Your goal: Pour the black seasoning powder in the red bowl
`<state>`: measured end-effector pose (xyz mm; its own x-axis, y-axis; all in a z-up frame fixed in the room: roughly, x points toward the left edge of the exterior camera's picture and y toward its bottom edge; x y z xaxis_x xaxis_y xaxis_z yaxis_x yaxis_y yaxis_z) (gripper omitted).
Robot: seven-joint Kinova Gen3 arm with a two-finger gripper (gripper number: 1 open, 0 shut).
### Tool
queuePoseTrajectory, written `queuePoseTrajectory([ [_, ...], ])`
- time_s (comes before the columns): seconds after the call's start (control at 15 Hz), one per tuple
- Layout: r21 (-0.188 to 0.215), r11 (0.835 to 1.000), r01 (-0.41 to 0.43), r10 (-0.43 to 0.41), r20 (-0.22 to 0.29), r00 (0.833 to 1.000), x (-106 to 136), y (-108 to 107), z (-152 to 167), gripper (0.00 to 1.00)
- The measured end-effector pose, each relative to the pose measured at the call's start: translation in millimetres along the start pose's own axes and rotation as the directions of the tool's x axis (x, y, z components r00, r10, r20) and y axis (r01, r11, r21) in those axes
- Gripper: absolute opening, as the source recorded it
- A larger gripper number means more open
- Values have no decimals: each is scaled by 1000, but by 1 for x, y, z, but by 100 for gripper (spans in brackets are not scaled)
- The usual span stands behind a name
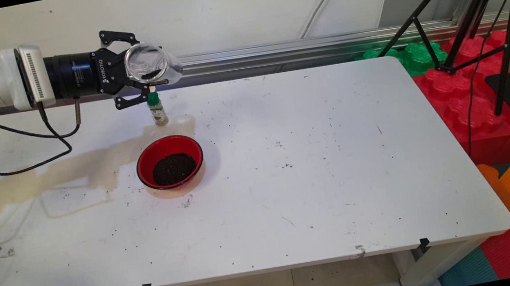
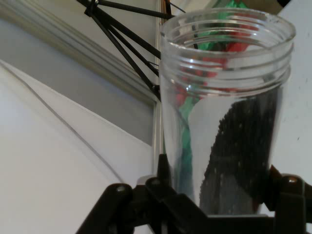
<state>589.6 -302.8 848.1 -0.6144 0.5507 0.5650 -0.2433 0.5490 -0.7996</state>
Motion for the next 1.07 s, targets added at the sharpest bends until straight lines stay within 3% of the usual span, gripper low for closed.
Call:
queuePoseTrajectory([
  [0.2, -4, 994, 109, -109, -8, 994, 7, -2, 2, 0],
  [0.4, -13, 977, 213, -213, -15, 977, 13, -2, 5, 0],
  [0.73, -42, 931, 361, -363, -27, 932, 23, -1, 12, 0],
  [1.07, -92, 874, 477, -482, -34, 876, 35, 4, 24, 0],
])
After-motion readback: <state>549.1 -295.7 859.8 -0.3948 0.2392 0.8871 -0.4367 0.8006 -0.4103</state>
